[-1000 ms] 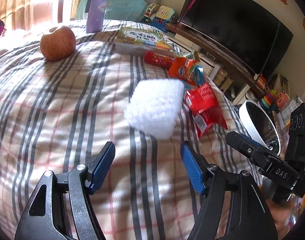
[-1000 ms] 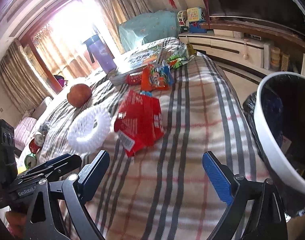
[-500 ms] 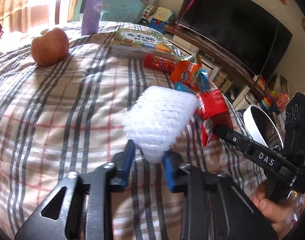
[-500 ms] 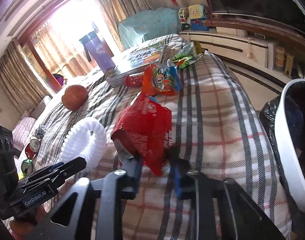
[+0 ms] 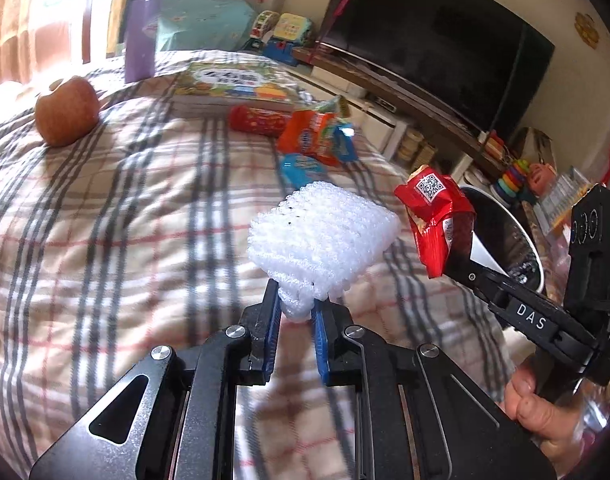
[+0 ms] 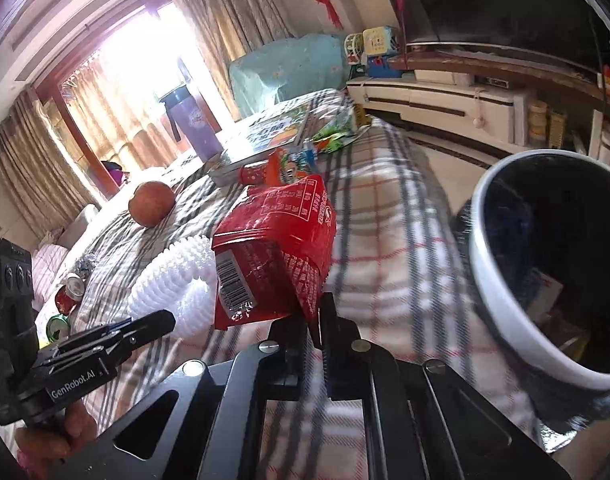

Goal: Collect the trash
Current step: 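Grasp the white mesh foam sleeve with left tool while right tool grasps the red bag, then carry the mesh foam sleeve and red bag over the trash bin with both tools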

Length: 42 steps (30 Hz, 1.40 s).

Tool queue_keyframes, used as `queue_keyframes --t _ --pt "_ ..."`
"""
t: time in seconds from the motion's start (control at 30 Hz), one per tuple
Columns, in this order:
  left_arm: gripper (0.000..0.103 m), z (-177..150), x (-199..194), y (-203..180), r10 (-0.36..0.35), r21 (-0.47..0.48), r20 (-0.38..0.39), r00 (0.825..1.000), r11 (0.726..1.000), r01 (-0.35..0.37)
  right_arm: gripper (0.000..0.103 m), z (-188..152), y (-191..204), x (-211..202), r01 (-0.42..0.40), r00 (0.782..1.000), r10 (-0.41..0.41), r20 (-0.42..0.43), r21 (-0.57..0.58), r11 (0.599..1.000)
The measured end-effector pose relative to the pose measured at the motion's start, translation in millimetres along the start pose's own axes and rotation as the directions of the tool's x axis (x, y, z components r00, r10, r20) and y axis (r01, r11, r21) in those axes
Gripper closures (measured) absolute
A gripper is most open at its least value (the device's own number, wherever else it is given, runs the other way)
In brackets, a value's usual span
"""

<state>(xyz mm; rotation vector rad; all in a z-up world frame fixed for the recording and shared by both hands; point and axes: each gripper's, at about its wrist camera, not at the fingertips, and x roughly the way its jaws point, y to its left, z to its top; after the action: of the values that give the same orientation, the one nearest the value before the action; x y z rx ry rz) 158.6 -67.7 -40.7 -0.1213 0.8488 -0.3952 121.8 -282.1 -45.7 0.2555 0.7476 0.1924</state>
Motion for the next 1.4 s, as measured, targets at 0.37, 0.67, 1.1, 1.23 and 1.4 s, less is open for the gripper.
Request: queue_keyframes --t 0.37,0.67,1.1,1.23,1.4 --pt "0.089 -3 -3 -49 -0.055 0.090 -0.005 0.998 0.994 0.055 0.097 -14 -33 -50 0.070 0.995 -0.073 0.062 0.041 0.997" --pt "0.089 -5 -4 -80 -0.084 0.141 -0.012 0.996 0.986 0.084 0.097 -18 -58 -76 0.114 0.988 -0.122 0.099 0.085 0.990" --pt "0.089 0 7 -125 -0.132 0.206 -0.030 0.991 0.969 0.135 0.098 -22 -92 -98 0.160 0.977 -0.177 0.122 0.138 0.977" --pt "0.089 2 10 -135 -0.143 0.220 -0.033 0.989 0.964 0.147 0.098 -22 -102 -104 0.176 0.973 -0.195 0.124 0.152 0.973" --pt "0.089 4 16 -147 -0.151 0.236 -0.042 0.988 0.959 0.157 0.098 -21 -114 -109 0.189 0.970 -0.211 0.125 0.166 0.968"
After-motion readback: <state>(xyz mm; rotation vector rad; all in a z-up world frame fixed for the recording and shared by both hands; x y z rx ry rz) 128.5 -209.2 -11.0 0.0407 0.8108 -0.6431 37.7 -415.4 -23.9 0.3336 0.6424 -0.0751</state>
